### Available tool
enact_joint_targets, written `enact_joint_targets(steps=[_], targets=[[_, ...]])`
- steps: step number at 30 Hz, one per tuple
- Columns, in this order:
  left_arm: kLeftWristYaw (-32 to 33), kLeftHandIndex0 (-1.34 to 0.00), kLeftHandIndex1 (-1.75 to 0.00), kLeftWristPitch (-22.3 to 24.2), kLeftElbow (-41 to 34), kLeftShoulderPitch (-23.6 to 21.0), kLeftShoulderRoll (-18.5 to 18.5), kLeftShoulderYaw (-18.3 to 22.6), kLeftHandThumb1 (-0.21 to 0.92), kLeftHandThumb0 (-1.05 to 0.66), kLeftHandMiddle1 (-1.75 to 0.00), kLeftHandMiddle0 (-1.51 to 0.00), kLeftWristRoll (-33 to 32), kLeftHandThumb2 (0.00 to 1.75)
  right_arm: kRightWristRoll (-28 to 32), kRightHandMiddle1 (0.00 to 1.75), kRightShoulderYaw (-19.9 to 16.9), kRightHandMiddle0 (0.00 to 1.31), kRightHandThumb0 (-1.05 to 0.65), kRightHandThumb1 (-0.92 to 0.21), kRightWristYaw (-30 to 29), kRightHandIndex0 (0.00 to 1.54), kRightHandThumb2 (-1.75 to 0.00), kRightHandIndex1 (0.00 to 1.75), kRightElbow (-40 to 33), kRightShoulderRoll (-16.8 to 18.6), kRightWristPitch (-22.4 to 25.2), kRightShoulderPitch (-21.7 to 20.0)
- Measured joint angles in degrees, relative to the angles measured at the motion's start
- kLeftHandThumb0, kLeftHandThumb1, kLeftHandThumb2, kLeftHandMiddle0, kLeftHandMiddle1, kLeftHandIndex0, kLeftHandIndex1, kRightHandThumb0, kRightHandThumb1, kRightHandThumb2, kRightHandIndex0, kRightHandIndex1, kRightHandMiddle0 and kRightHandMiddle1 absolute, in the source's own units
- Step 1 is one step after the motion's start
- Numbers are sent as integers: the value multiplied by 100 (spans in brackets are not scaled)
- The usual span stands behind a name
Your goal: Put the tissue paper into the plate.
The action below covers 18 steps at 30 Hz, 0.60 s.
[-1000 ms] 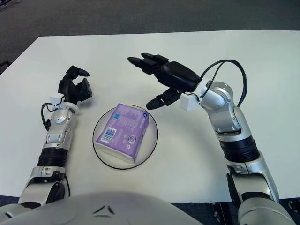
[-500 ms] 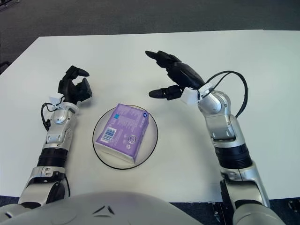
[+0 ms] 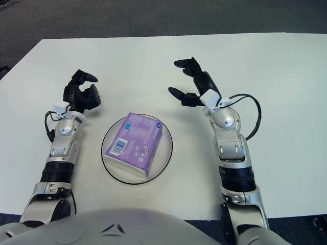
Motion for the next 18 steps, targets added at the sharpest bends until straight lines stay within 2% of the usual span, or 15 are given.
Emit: enact_joint_targets(steps=[5, 7, 9, 17, 18], targets=[[5, -50, -175, 0, -82, 54, 34, 2, 46, -44, -175, -123, 57, 115, 325, 152, -207, 0, -46, -57, -360, 22, -102, 112, 34, 178, 216, 14], [5, -51, -175, 0, -130, 84, 51, 2, 45, -44, -175, -123, 57, 115, 440, 165, -266, 12, -39, -77, -507, 21, -73, 115, 34, 250, 292, 34], [6, -51, -175, 0, -162, 110, 69, 4, 45, -44, -175, -122, 58, 115, 537, 170, -313, 16, -37, -84, -638, 21, -62, 117, 34, 304, 358, 61], [13, -51, -175, 16, -253, 185, 96, -4, 45, -44, -175, -124, 59, 116, 948, 174, -507, 27, -37, -78, -994, 26, -71, 126, 353, 554, 354, 167], [14, -51, -175, 17, -270, 190, 96, -5, 45, -44, -175, -124, 59, 116, 1016, 174, -533, 29, -24, -76, -1011, 33, -71, 129, 456, 572, 305, 170]])
